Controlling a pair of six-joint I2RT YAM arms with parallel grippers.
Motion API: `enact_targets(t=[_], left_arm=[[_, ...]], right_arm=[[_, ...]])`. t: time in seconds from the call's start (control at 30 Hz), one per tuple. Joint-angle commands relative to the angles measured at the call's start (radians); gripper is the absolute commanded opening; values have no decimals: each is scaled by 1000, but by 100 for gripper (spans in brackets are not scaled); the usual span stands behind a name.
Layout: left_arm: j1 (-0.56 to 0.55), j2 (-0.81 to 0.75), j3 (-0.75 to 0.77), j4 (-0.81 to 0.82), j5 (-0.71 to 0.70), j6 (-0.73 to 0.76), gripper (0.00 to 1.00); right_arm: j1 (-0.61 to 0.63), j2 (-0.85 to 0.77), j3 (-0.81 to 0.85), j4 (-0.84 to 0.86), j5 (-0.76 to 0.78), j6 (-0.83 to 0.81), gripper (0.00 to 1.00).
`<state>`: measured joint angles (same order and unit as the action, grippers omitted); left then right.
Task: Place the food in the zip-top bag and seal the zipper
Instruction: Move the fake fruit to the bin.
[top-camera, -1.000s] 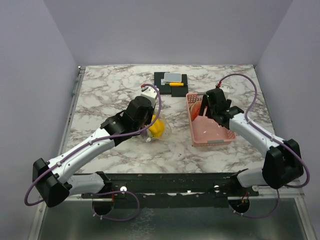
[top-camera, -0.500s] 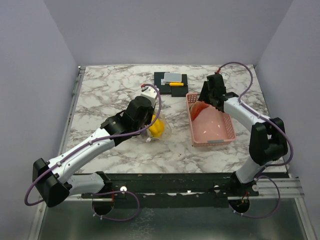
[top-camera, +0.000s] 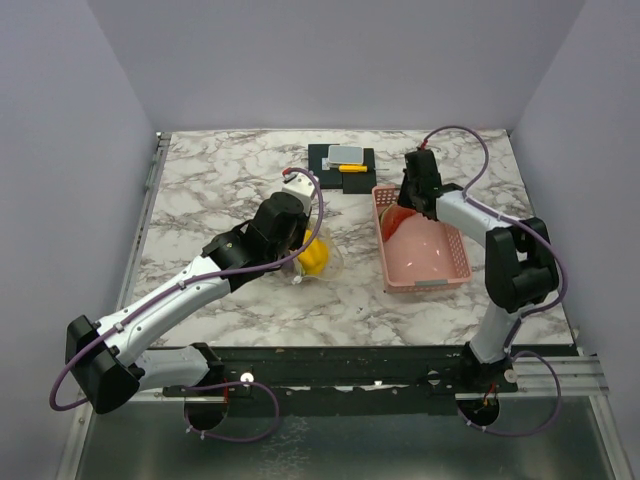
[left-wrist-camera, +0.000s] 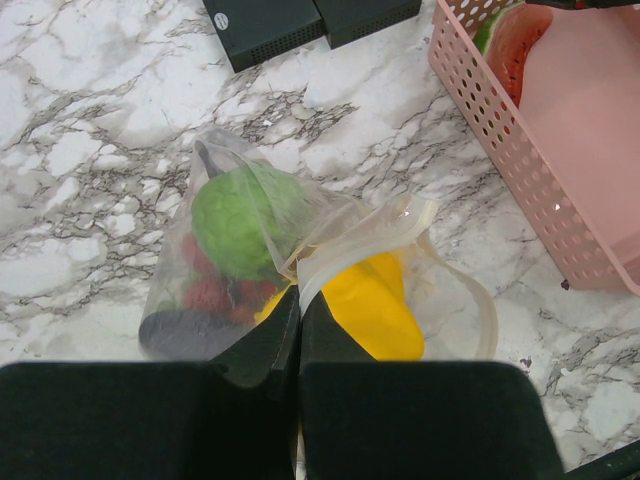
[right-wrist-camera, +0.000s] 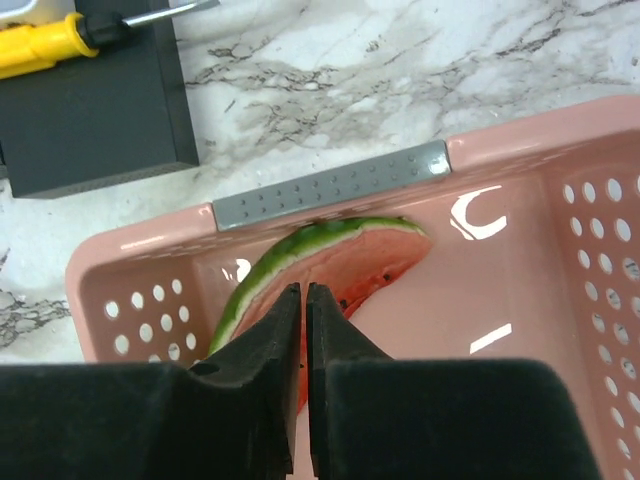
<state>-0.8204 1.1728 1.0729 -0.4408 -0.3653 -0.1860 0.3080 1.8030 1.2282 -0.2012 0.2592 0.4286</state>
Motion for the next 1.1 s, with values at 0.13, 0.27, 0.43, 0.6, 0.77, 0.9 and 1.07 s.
enact_targets(t=[0.13,0.27,0.43,0.6,0.77,0.9,1.07], left_arm=[[-6,-3,-4,36,5,0,0],[-5,-2,-4,36,3,1,0],[-5,0,-4,37,5,1,0],[-5,1,-4,36,5,2,0],[-5,1,-4,36,6,2,0],[-5,-1,-4,36,8,3,0],[-4,-4,-4,37,11,3,0]], right_arm=[[-6,70,60,79,-31,-30,1],[-7,100,67,98,-44,-24,1],[-6,120,69,117,-39,-25,1],[-6,141,69,130,-25,-37,1],[-6,160,67,112,7,-44,1],[-6,142,33,112,23,-45,1],[-6,96,-22,101,44,-34,1]])
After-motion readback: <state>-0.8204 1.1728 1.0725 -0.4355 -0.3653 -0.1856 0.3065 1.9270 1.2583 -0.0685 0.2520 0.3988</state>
